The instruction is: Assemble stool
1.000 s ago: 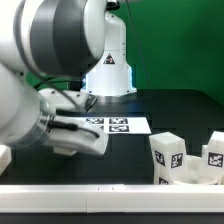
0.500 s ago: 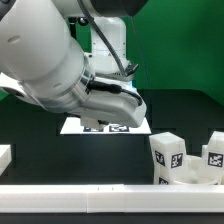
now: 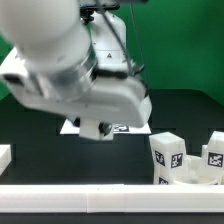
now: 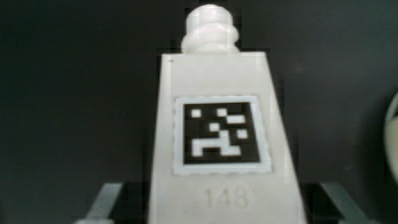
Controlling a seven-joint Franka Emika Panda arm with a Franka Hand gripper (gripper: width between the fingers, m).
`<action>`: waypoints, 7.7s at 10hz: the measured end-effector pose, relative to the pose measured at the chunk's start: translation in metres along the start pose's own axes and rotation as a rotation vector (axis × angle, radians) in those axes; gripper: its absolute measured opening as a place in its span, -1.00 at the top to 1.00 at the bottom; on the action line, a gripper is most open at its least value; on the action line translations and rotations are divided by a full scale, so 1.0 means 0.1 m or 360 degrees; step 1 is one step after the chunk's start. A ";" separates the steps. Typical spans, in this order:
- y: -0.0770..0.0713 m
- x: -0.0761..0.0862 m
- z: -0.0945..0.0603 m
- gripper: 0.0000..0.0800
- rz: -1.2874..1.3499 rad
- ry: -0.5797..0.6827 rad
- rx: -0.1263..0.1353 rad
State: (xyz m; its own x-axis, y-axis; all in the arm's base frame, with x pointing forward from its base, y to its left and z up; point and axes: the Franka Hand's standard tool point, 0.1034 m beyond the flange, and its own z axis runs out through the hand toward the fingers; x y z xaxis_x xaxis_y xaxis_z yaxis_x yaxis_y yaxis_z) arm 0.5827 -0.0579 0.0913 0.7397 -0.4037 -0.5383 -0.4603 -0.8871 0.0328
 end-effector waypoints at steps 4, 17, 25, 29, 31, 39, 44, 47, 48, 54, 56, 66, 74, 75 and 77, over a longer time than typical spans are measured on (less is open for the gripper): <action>-0.21 -0.31 -0.17 0.16 -0.0026 0.0420 0.0082; -0.94 -0.56 -0.06 0.16 -0.0220 0.1757 0.0302; -1.35 -0.82 0.22 0.16 -0.0570 0.1789 0.0138; -1.38 -0.78 0.28 0.15 -0.0766 0.1800 0.0000; -1.37 -0.78 0.29 0.15 -0.0772 0.1799 -0.0006; -1.28 -0.74 0.06 0.15 -0.0760 0.1857 0.0006; -1.15 -0.59 0.09 0.15 -0.0744 0.1885 -0.0038; -1.18 -0.58 0.18 0.15 -0.0754 0.1873 -0.0047; -1.20 -0.58 0.20 0.15 -0.0763 0.1872 -0.0051; -1.26 -0.61 0.31 0.15 -0.0799 0.1877 -0.0067; -1.26 -0.61 0.30 0.15 -0.0799 0.1873 -0.0066; -1.27 -0.74 0.28 0.15 -0.0806 0.1860 -0.0039; -1.26 -0.71 0.38 0.15 -0.0819 0.1912 -0.0054; -1.26 -0.71 0.38 0.15 -0.0819 0.1912 -0.0054; -1.26 -0.70 0.38 0.15 -0.0813 0.1855 -0.0057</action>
Offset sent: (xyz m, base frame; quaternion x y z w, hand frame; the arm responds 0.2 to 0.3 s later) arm -0.0313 0.0219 0.0284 0.0269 0.1721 0.0377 0.9840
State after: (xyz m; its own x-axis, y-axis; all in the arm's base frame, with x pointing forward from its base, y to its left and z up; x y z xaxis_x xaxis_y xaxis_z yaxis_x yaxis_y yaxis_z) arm 0.5704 0.0904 0.0922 0.8282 0.0442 0.5587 0.0035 -0.9973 0.0737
